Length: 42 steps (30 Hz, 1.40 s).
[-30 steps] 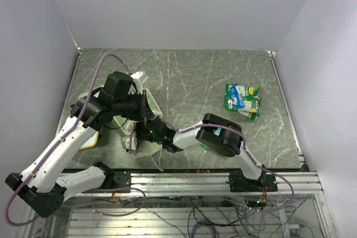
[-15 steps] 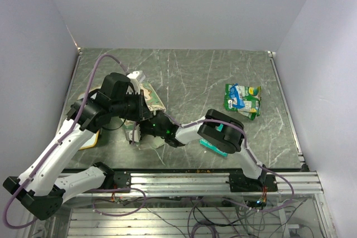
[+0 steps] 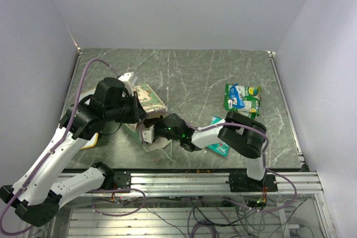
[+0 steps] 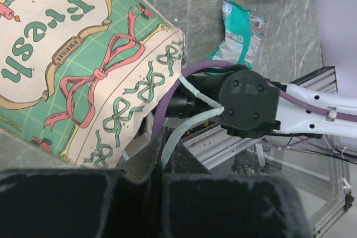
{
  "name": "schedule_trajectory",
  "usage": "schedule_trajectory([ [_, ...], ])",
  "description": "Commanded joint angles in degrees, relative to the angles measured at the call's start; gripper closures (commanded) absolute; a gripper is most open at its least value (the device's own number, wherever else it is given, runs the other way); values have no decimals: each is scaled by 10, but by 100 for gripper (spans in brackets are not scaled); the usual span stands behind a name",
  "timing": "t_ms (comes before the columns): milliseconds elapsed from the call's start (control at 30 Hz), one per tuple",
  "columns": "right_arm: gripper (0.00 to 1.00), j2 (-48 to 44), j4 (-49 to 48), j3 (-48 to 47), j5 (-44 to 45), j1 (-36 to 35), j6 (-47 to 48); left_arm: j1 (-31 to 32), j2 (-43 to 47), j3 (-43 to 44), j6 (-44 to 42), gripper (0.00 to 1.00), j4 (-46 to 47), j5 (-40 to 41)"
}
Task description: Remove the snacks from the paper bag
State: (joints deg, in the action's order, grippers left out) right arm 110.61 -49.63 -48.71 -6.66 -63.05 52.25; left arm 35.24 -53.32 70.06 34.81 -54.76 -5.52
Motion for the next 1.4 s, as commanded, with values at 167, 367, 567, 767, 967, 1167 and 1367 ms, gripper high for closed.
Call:
schedule_trajectory([
  [167,54,-30,-86,60,-69,5,-31,-1,5,-18,0,93,2,-10],
  [367,30,28,-92,-7,-52,-5,-20,-1,-10,-10,-4,93,16,-39],
  [567,0,77,-63,-69,-72,-6,-12,-2,-13,4,-8,93,17,-52],
  [767,0,128,-80,-131,-104,-11,-39,-1,-28,11,-15,93,17,-82],
  [967,2,201,-114,-212,65,-14,-101,-1,-15,1,4,93,24,-96],
  [1167,28,197,-105,-214,173,3,-115,-2,20,6,25,93,-24,-9],
  [1367,49,145,-106,-147,152,12,-110,-2,30,7,31,93,-39,27],
])
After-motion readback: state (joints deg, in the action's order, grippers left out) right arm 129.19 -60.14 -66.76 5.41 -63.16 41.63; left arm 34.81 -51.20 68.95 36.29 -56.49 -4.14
